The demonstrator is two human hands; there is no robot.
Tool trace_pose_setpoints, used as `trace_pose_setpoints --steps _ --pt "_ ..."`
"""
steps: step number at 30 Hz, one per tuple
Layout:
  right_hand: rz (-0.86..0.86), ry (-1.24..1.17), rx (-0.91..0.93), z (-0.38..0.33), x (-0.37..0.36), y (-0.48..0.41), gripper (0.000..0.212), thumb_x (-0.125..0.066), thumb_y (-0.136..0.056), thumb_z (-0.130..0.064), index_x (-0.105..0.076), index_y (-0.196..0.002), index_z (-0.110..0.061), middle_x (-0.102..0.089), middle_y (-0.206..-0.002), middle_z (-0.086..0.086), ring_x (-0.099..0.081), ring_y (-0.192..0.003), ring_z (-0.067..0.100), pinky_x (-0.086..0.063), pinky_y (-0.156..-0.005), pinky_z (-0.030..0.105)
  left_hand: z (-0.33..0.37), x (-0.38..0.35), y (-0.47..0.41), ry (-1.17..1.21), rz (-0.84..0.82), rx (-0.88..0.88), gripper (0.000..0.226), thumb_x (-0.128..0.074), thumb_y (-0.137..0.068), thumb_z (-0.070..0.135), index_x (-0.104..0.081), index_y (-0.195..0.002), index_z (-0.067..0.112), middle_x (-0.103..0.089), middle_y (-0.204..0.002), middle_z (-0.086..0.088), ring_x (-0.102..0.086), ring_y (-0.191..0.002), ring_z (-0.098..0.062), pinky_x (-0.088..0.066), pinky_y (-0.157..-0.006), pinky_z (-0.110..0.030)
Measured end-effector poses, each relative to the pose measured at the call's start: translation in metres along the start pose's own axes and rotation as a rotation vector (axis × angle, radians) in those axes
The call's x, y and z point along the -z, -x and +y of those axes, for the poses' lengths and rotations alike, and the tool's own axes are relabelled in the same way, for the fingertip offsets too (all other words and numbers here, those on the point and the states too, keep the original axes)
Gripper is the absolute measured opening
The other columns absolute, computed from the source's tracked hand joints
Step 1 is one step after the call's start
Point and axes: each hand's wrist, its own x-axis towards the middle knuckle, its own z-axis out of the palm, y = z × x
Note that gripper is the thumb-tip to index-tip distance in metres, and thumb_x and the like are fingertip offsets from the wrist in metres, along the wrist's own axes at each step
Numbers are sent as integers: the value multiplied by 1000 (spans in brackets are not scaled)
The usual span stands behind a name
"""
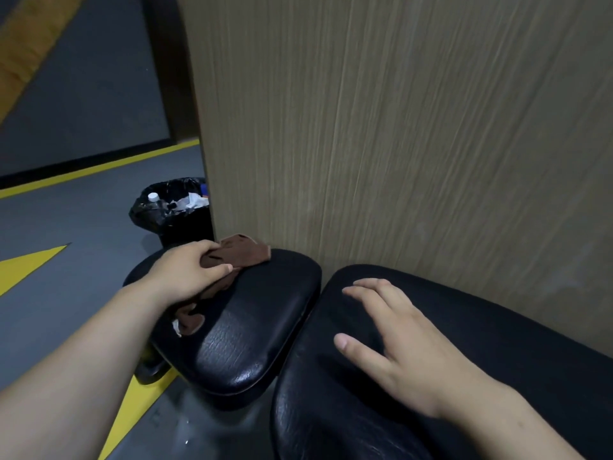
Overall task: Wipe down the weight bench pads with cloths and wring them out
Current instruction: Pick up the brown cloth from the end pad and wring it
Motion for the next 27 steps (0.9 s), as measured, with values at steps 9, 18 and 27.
trace_pose_setpoints --steps 9,18,27 --pt "-26 122 169 -31 -39 -129 89 -54 -83 -71 -26 -153 -23 -25 -158 4 -17 -148 21 -22 -120 41 8 3 6 -23 -265 -385 66 -53 -67 79 -46 -130 59 -47 -133 26 -35 -131 -10 -30 -114 -42" --pt "-199 44 156 -39 -74 -177 96 -54 -71 -83 -27 -152 -38 -36 -153 -3 -30 -142 21 -30 -116 46 -9 30 9 -129 -311 -286 95 -83 -50 69 -50 -133 37 -51 -121 17 -47 -116 -5 -41 -102 -28" --pt "-143 161 159 -36 -71 -152 72 -60 -74 -76 -47 -135 -38 -51 -112 -5 -48 -109 22 -47 -94 41 -1 21 17 -26 -226 -412 45 -87 -60 44 -69 -100 33 -58 -97 14 -57 -91 0 -49 -82 -28"
